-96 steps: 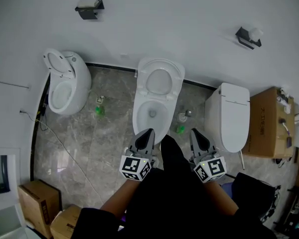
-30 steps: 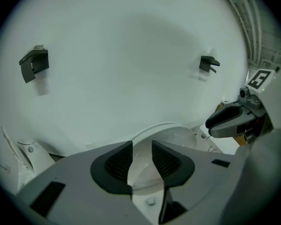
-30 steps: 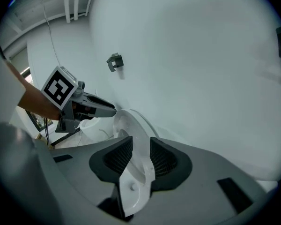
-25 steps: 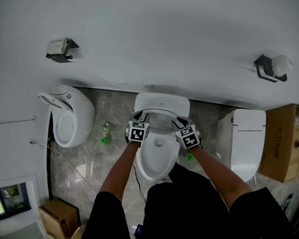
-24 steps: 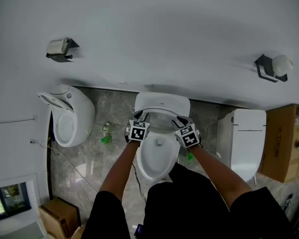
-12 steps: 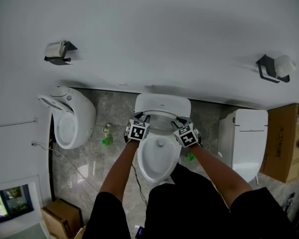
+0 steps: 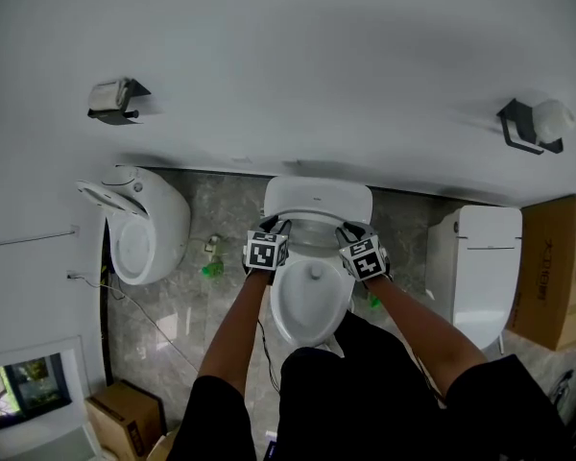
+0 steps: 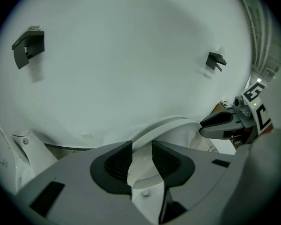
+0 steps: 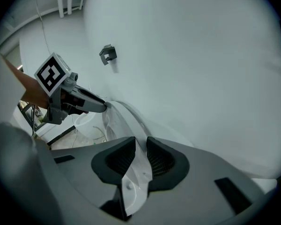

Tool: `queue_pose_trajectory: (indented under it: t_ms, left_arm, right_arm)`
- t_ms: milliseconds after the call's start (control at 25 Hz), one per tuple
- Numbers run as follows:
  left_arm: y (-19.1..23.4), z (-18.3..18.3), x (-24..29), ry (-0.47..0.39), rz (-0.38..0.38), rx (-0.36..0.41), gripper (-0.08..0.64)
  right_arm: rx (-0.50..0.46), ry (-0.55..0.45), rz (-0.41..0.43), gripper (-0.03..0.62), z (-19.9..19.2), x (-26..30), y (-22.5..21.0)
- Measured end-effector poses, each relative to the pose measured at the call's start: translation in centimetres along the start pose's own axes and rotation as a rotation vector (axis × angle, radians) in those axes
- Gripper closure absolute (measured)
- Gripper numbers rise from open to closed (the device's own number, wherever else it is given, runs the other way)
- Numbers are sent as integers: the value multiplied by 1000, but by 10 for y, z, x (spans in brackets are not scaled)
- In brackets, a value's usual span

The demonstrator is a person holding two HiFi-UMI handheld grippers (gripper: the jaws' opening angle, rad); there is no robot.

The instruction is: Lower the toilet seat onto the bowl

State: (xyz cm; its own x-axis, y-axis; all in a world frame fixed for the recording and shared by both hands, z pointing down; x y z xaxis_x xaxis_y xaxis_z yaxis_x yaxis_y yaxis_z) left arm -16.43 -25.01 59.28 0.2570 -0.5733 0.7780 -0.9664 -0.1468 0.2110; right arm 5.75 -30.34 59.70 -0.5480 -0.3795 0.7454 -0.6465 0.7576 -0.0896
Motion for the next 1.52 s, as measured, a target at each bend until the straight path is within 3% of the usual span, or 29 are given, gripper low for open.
queue_pose_trajectory:
  t_ms: [200, 360, 560, 720, 960, 1120, 1360, 1520]
  left_arm:
    - [-5, -3, -7, 33, 12, 78, 446]
    - [-9, -14, -19, 28, -5, 89, 449]
    - [-20, -34, -31, 28, -20, 252, 449]
    - [-22, -45, -42, 2, -50, 195, 452]
    - [-29, -70, -62, -5, -56, 167, 459]
    - [-40, -90, -73, 17, -45, 229, 460]
    - [-48, -118, -91, 40, -71, 257, 457]
    - [-58, -136, -99, 56, -43, 300, 459]
  right_arm:
    - [-16, -4, -4, 503, -3, -5, 6]
    - [-6, -14, -11, 503, -11, -15, 17]
    - [-22, -18, -44, 503, -26, -24, 34]
    - [-21, -43, -65, 502, -33, -40, 46]
    - [-17, -17, -63, 500, -50, -56, 69]
    - [14, -15, -68, 492, -65, -68, 82]
    - [13, -4, -90, 489, -87, -82, 106]
    - [7, 14, -99, 488, -100, -89, 119]
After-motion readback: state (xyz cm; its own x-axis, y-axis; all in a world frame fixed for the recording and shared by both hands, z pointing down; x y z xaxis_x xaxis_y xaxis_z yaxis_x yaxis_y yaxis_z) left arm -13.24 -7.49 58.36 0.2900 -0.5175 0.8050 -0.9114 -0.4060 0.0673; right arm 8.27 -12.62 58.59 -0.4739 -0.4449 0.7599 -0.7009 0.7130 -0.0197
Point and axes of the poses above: the fingertips, and each gripper's own axes: x forward along the fingers, y to its left, z out of its top, the point moved 9 cm from there along -x, backward along the fingers, and after that the axes turned 6 degrees about -z, right-handed, at the moved point
